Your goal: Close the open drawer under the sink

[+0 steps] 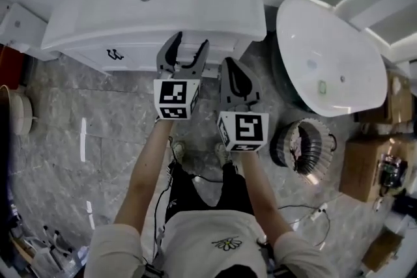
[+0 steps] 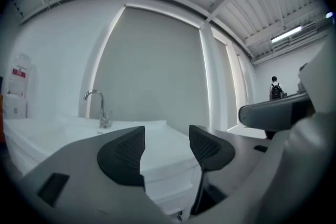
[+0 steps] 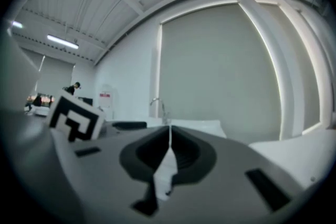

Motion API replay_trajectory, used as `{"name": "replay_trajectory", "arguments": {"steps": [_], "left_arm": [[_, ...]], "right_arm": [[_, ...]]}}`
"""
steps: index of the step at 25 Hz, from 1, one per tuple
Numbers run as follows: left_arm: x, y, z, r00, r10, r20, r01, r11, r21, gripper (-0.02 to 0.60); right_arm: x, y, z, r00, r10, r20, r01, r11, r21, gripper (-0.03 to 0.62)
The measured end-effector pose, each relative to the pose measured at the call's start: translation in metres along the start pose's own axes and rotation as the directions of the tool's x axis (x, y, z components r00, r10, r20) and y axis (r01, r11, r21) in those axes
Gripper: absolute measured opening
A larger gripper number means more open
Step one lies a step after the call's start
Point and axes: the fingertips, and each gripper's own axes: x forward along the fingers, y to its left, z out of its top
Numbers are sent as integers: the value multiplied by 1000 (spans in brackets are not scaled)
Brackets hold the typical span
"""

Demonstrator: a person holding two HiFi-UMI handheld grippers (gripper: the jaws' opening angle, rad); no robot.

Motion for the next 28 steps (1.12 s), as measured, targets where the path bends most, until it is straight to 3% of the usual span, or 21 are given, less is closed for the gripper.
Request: {"name": "replay_trajectory", "arguments": {"steps": [4,7,9,14,18,22,28], "left_arm": [[-51,-27,91,988,-34,151,29,999,39,162],[-90,-48,136,974,-57,218,54,998,18,158],[-117,-55,153,971,-55,233,60,998,-11,158],[-165,-73,152,982,-84,169,90,996,-28,151],[-198,-81,148,984,-55,168,58,998,-8,23],[-221,-90,144,984,-12,179,15,1000,-16,20],[-223,-79,118,992,20,128,-15,999,-47,20]], "right_arm": [[-29,6,56,999,-26,43,28,998,-57,30],[-58,9,88,995,-62,73,69,993,-93,31],[-76,17,96,995,-74,70,78,995,-61,31],[-108,42,108,996,-57,73,63,995,-77,31],[-123,54,115,993,-31,114,39,997,-69,31],[-133,60,114,993,-28,119,38,996,-81,31],[-140,63,89,997,-32,65,36,997,-64,29]]}}
